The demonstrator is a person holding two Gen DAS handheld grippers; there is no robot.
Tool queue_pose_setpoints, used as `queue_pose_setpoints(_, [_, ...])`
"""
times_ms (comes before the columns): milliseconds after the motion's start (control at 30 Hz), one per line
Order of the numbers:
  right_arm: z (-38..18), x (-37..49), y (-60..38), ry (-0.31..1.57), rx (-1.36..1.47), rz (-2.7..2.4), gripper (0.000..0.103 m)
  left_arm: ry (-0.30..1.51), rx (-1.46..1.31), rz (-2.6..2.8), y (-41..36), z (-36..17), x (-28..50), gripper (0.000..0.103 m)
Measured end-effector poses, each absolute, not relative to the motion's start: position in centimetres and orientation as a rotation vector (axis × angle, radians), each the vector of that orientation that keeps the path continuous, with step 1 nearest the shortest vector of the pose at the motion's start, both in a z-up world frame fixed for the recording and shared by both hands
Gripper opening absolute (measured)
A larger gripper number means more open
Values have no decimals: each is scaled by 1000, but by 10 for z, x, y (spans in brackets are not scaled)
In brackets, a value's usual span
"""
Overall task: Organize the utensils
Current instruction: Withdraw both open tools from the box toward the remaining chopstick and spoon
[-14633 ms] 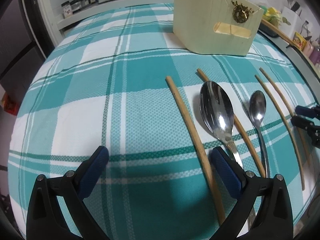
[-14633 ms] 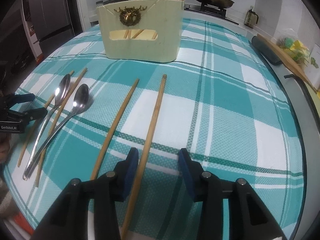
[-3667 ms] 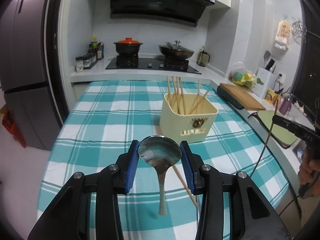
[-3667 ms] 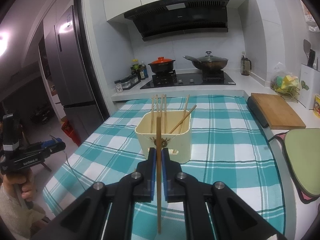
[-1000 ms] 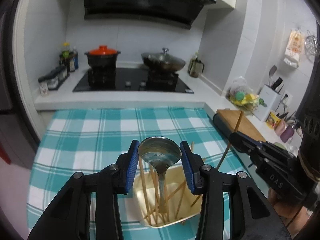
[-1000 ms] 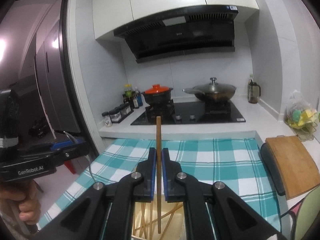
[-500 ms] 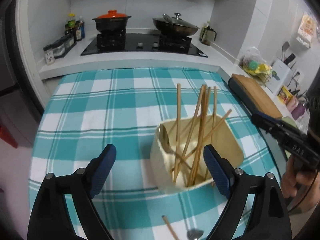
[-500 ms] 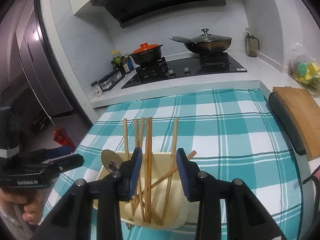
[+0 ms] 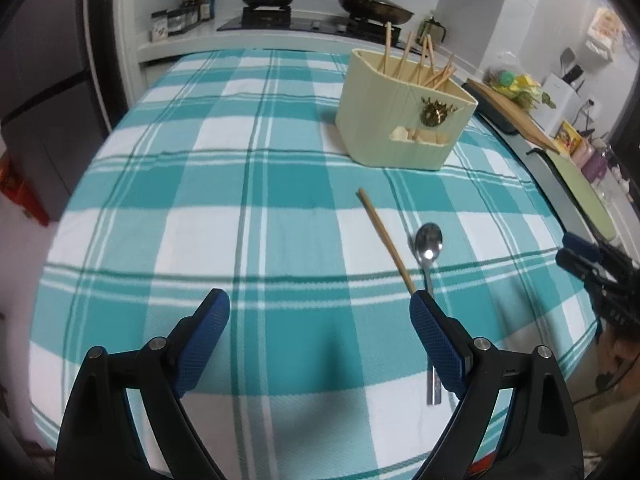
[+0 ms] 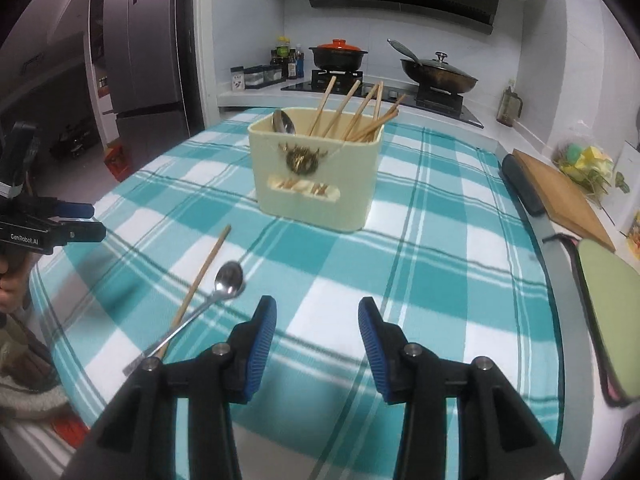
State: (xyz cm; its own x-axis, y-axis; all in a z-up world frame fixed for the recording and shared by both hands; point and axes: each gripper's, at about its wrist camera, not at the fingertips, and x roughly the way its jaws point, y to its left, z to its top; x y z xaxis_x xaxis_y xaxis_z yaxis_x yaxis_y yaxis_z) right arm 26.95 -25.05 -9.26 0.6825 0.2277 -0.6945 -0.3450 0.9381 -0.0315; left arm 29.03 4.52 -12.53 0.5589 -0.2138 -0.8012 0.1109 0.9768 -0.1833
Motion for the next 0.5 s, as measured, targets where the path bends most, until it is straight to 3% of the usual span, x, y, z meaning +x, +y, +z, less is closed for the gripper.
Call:
queue_pose_setpoints(233, [-121,244,-253,795,41,245,43,975,-105,-191,31,-142,277,92])
queue_pose_setpoints(500, [-125,240,-240,808,-8,247,43,957,-133,-182,34,-138,274,95])
